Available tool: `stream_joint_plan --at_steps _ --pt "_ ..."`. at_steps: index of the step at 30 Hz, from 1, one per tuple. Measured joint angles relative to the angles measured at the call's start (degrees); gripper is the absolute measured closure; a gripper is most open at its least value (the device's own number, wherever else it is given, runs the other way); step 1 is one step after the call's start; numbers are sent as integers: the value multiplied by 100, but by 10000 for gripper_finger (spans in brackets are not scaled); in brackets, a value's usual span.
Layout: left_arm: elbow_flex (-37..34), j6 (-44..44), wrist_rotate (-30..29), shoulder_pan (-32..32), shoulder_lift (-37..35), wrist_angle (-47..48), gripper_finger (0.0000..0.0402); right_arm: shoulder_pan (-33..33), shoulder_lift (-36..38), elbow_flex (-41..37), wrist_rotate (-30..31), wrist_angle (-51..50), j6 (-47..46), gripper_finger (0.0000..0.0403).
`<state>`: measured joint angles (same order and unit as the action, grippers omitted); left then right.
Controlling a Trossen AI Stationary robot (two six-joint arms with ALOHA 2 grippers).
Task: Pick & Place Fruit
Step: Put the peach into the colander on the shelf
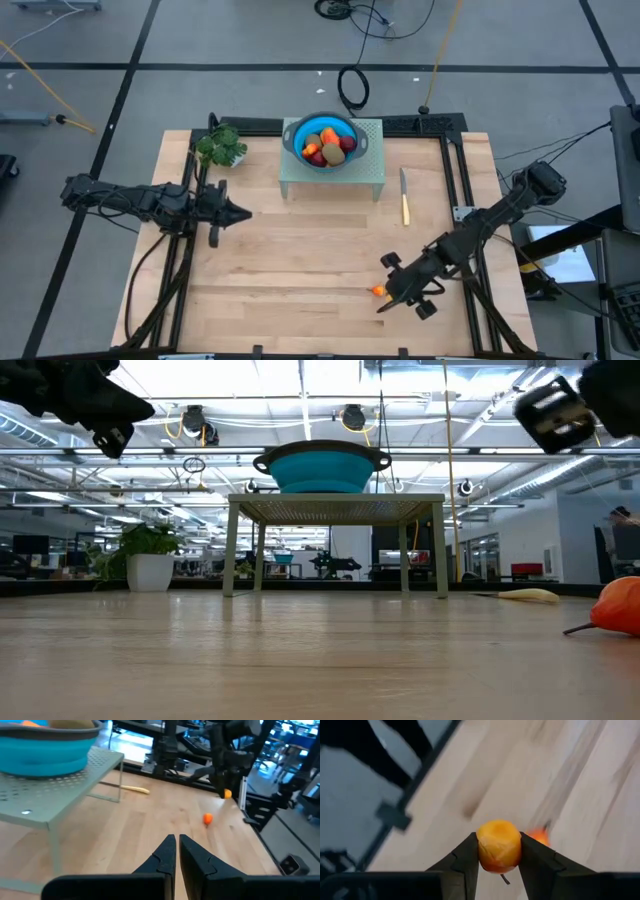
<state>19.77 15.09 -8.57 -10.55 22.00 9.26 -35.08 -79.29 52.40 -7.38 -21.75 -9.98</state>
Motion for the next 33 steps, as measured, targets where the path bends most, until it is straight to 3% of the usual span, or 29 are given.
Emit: stream_joint_plan --at_steps 18,24,33 --pt "0 -380 108 0 0 9 380 915 0 1 10 3514 -591 288" --pt "0 -518 108 0 0 11 380 1294 0 1 12 4322 -2004 294" --pt "0 -597 108 0 0 11 380 1607 0 2 11 4688 -4166 289"
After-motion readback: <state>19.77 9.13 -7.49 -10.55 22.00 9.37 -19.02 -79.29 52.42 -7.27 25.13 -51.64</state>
